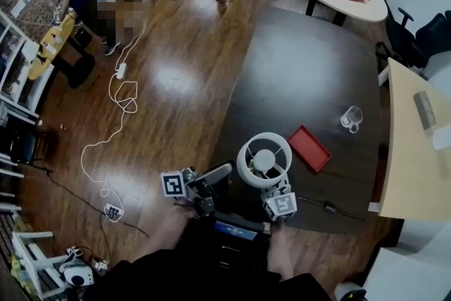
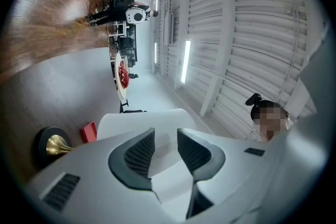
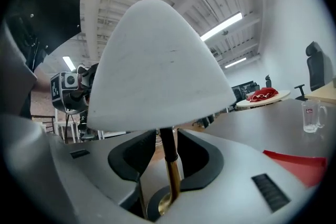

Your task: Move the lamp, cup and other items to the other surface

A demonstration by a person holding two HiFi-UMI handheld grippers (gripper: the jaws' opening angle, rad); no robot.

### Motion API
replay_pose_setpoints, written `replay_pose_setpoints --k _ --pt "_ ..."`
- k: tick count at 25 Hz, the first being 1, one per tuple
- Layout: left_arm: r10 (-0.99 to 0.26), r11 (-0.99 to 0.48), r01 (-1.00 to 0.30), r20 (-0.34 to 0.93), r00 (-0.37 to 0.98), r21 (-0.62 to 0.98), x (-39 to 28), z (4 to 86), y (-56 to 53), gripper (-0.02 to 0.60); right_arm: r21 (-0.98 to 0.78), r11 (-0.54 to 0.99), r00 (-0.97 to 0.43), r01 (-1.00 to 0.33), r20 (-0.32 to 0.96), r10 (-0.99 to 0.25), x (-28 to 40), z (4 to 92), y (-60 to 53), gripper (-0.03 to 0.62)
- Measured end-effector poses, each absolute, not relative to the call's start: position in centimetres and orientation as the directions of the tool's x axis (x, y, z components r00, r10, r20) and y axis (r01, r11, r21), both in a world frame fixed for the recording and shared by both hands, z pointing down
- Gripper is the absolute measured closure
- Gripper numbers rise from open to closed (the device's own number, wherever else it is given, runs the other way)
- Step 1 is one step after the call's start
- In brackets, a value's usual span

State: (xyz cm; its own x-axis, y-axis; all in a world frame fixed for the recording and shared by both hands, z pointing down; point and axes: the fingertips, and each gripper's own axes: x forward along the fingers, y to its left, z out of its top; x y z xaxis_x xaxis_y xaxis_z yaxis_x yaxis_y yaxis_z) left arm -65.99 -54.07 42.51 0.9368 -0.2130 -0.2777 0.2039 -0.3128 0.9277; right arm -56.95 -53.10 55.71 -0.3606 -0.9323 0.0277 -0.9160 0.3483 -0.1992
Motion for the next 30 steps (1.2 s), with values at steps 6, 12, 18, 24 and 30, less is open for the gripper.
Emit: replay_pose_setpoints --k 6,12,18,24,30 --pt "-0.222 -0.333 0.197 -0.280 0.934 0.922 -65.7 41.9 -54.3 0.445 -0.125 0.371 -0.374 -0.920 0.002 -0.927 -56.8 54.8 -53.5 0.493" --pt "-0.213 -0.343 0.205 -0.288 0.934 0.917 -66.5 41.9 -53.6 0.445 -0.071 0.363 -0.367 -0.929 0.062 -0.928 -57.7 55.1 -53.2 0.514" --pt "-0.214 -0.360 0.225 -0.314 0.925 0.906 -66.7 40.8 -52.8 0.445 -0.073 0.322 -0.327 -0.944 0.075 -0.942 -56.8 54.4 -52.6 0.514" --pt "-0.214 -0.363 0.237 -0.328 0.920 0.901 -68.5 40.5 -51.2 0.445 -0.122 0.303 -0.309 -0.945 0.036 -0.950 -57.2 51.8 -50.6 0.514" --pt "-0.179 -0.372 0.272 -0.356 0.917 0.887 -64.2 40.5 -48.7 0.445 -0.142 0.290 -0.291 -0.946 -0.014 -0.957 -52.8 49.0 -47.7 0.514"
